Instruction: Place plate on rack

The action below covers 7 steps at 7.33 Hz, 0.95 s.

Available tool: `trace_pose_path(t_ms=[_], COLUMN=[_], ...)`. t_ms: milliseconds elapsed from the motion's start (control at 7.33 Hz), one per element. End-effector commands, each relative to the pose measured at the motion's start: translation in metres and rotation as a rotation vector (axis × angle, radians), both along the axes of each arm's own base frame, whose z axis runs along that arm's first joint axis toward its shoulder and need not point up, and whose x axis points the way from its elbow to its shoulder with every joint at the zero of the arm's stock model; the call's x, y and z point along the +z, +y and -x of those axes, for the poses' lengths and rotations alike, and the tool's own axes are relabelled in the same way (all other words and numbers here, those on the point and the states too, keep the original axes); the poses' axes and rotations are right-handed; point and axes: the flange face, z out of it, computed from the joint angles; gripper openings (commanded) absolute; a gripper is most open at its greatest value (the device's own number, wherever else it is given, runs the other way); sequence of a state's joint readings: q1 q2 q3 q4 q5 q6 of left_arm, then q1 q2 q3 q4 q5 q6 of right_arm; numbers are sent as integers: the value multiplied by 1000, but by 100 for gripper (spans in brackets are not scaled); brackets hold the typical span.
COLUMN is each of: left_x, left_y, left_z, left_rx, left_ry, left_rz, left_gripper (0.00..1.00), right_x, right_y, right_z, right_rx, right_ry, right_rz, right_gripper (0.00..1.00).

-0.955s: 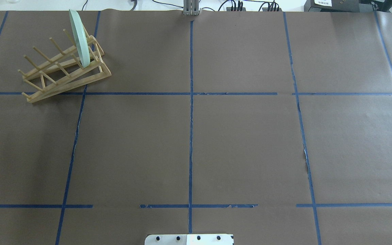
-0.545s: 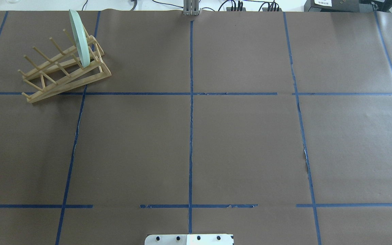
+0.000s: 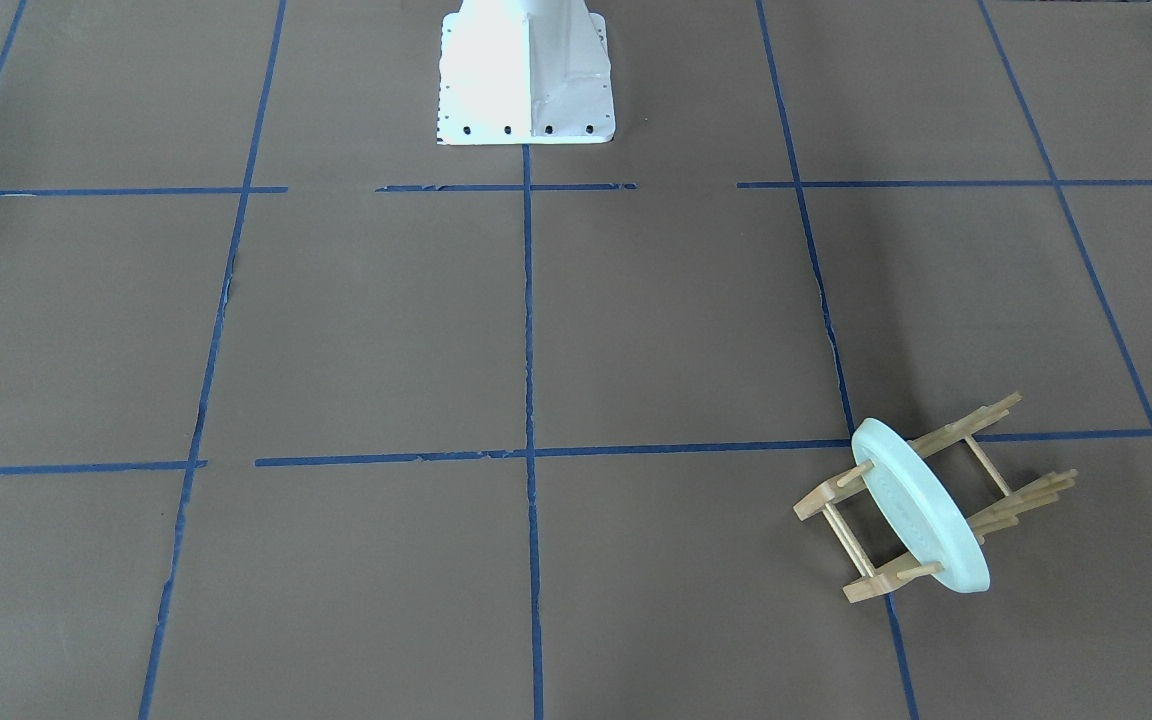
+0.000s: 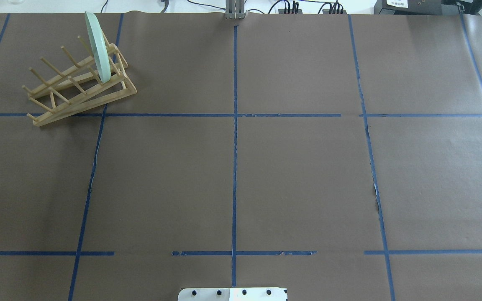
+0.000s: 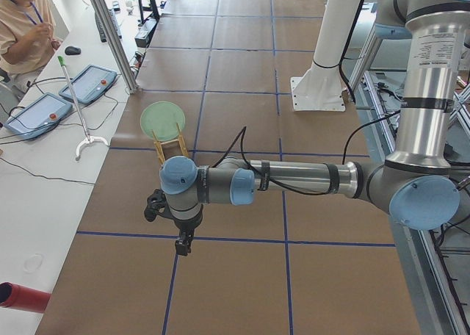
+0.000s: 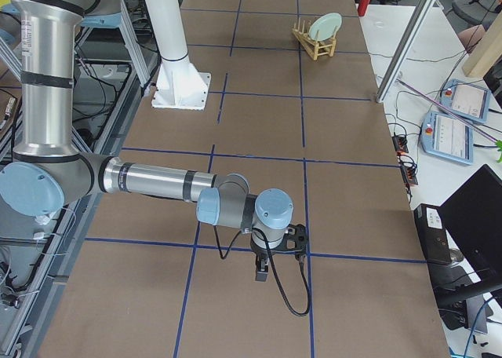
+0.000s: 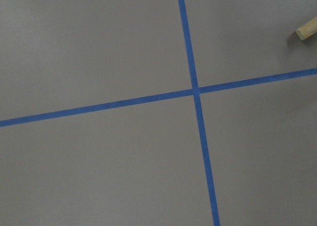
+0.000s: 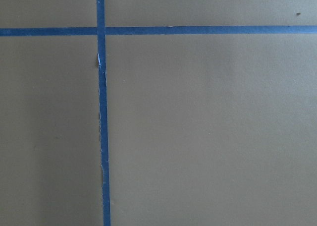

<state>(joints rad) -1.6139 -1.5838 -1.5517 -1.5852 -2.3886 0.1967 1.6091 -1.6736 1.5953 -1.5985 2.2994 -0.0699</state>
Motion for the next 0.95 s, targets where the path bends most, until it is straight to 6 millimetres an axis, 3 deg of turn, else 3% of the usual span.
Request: trace_pose_path(t_ms=[0, 273, 818], left_x=[5, 2, -29], left_y=[3, -3, -17], left_z=[-1, -1, -2], left_rx=[-1, -1, 1], left_ry=[9, 7, 6], left_rz=[-46, -47, -71], left_gripper=[100, 100, 100], right_x=[0, 0, 0], right_y=[0, 0, 0], right_z=[0, 0, 0], right_rx=[-1, -1, 1], right_ry=[0, 0, 0], right_rz=[1, 1, 2], right_gripper=[100, 100, 100])
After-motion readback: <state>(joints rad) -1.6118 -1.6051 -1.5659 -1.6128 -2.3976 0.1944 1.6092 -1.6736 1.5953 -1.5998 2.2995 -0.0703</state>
